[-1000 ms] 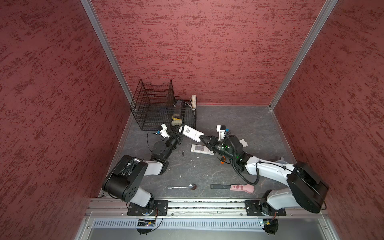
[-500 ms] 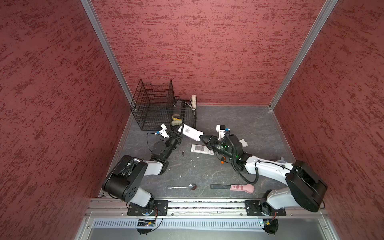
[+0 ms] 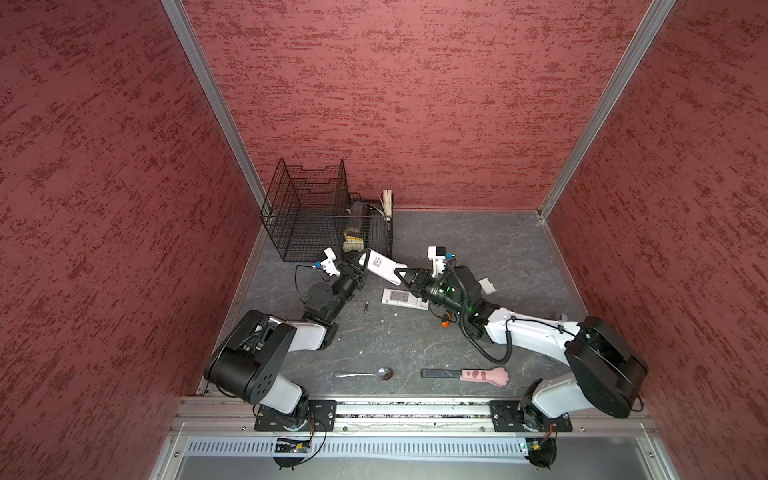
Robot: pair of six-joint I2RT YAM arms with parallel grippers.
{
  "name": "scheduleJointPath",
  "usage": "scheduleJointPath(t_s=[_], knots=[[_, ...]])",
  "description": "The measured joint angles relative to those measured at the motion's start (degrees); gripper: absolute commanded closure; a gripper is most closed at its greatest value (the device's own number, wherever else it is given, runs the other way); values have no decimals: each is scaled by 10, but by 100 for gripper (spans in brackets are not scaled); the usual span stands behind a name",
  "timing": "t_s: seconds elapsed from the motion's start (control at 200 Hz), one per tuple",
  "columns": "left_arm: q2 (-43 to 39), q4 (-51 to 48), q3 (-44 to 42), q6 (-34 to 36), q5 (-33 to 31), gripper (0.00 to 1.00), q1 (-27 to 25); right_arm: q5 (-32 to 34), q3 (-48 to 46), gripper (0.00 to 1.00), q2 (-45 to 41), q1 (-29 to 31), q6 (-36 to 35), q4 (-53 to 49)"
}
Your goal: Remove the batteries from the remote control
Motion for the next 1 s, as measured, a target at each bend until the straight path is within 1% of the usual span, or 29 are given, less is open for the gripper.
scheduleJointPath(t_s=[0.07, 0.311, 0.416, 0.581, 0.837, 0.927, 1.002], knots=[[0, 0, 0, 0, 1, 100, 0, -1, 0, 83, 2, 0, 0, 2], [0, 0, 0, 0, 1, 100, 1, -5, 0, 94, 2, 0, 2, 8], [0, 0, 0, 0, 4, 100, 5, -5, 0, 96, 2, 0, 2, 8], [-5, -2, -2, 0, 14, 100, 22, -7, -1, 98, -6, 1, 0, -1], [-23, -9, -5, 7, 19, 100, 40, -7, -2, 99, -59, -2, -11, -28], [-30, -16, -17, 10, 23, 100, 39, -7, -2, 99, -82, -11, -26, -57], [-45, -38, -37, 17, 24, 100, 38, -6, 0, 99, -108, -31, -50, -107]])
